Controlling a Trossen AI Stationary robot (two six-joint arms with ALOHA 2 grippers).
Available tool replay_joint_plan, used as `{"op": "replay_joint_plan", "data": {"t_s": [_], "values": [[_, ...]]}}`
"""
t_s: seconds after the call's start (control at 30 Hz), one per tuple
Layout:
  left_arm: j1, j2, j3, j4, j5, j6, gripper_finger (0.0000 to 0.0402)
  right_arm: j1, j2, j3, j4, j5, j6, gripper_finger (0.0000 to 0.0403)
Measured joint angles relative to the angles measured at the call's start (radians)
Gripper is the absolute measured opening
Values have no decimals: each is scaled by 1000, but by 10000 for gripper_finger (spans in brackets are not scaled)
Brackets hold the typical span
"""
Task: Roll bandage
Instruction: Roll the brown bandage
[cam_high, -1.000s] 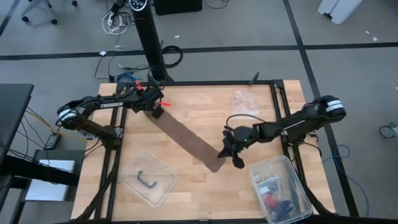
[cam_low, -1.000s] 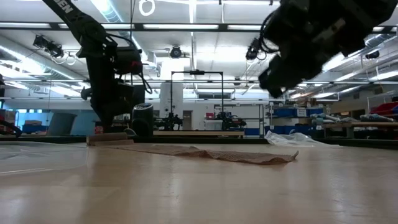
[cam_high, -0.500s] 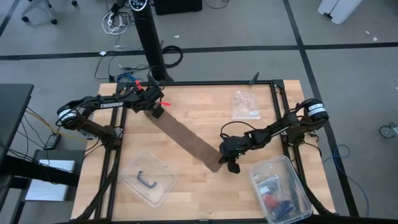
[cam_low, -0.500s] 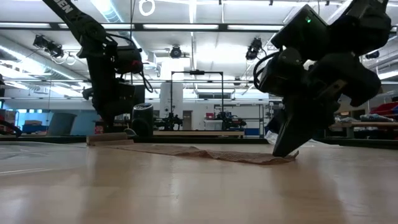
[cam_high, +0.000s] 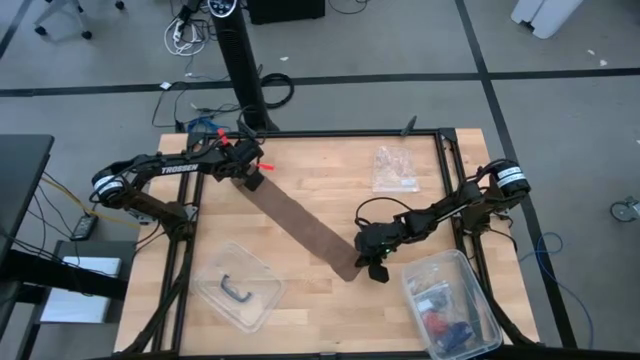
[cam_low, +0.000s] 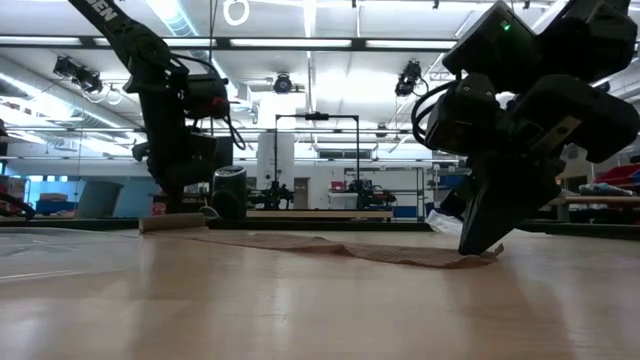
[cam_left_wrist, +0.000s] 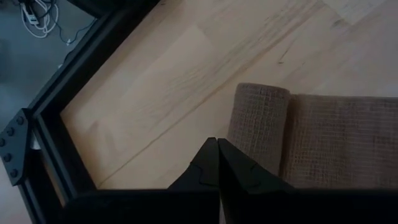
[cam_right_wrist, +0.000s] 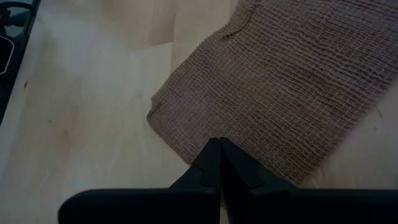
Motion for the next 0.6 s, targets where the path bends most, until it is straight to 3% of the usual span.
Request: {"op": "replay_joint_plan", "data": {"t_s": [0.6], "values": [[1, 0, 0, 0, -2, -29, 0, -1, 0, -1, -5, 1, -8, 0]]}}
